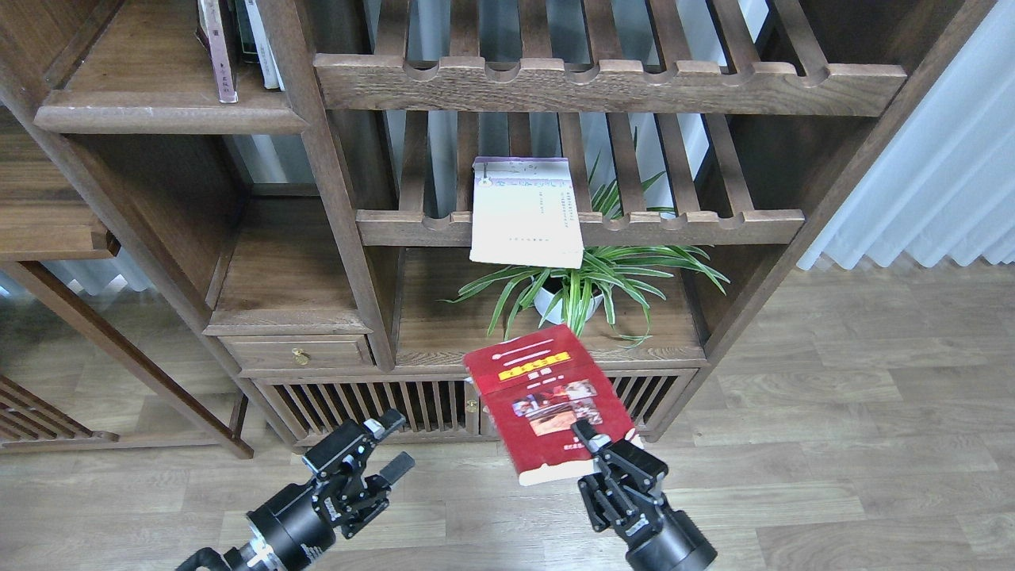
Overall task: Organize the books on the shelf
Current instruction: 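Lower the red book and grasp it with the left gripper, then carry the red book with the left gripper up to the upper-left shelf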
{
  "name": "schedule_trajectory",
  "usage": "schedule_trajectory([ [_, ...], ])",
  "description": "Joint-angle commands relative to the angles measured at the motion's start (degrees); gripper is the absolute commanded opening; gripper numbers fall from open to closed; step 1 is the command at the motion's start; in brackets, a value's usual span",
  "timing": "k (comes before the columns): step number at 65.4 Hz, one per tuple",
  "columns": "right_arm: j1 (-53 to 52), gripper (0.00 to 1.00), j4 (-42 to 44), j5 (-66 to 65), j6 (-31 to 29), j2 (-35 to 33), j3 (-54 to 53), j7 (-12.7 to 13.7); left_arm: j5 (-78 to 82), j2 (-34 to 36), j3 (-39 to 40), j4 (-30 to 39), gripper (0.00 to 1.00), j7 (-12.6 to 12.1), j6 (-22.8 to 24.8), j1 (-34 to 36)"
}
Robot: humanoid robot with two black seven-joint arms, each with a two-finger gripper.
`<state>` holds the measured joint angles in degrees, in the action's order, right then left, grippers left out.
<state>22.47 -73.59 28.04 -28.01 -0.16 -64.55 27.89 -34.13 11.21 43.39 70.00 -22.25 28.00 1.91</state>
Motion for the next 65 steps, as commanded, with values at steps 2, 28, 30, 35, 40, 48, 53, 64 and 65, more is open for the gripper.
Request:
schedule_trajectory([
  [2,0.0,0.06,0.7,-0.2,0.0,0.0,2.1,0.1,0.1,-1.2,-1.0,-0.6,0.91,0.0,0.0,0.1],
  [28,0.0,0.07,1.0,-1.7,0.0,0.0,4.4,0.1,-0.1,-6.0,-3.2,-4.8,0.43,0.5,0.0,-0.6],
  [30,0.0,0.07,1.3,-2.0,0.0,0.0,4.7,0.1,-0.1,-6.6,-3.2,-5.2,0.36,0.5,0.0,-0.6],
  [35,0.0,0.07,1.8,-2.8,0.0,0.0,5.0,0.1,-0.1,-8.0,-3.3,-6.2,0.19,0.5,0.0,-0.2],
  [40,0.0,0.07,2.1,-3.2,0.0,0.0,5.0,0.1,0.0,-8.6,-3.5,-6.6,0.1,0.5,0.0,0.0],
  [48,0.0,0.15,2.6,-3.3,0.0,0.0,5.0,0.1,0.0,-8.2,-3.2,-7.4,0.05,0.3,0.0,0.2],
  [53,0.0,0.41,2.6,-5.1,0.0,0.0,5.0,0.1,0.0,-7.6,-2.0,-7.5,0.03,0.2,0.0,0.3],
  [64,-0.1,0.94,2.6,-15.6,0.0,-0.1,4.5,0.1,0.1,-0.8,3.4,-6.7,0.02,-0.1,0.0,0.3],
  [65,0.0,0.95,2.6,-15.6,0.0,-0.1,4.5,0.1,0.1,-0.1,3.7,-6.6,0.02,-0.1,0.0,0.3],
])
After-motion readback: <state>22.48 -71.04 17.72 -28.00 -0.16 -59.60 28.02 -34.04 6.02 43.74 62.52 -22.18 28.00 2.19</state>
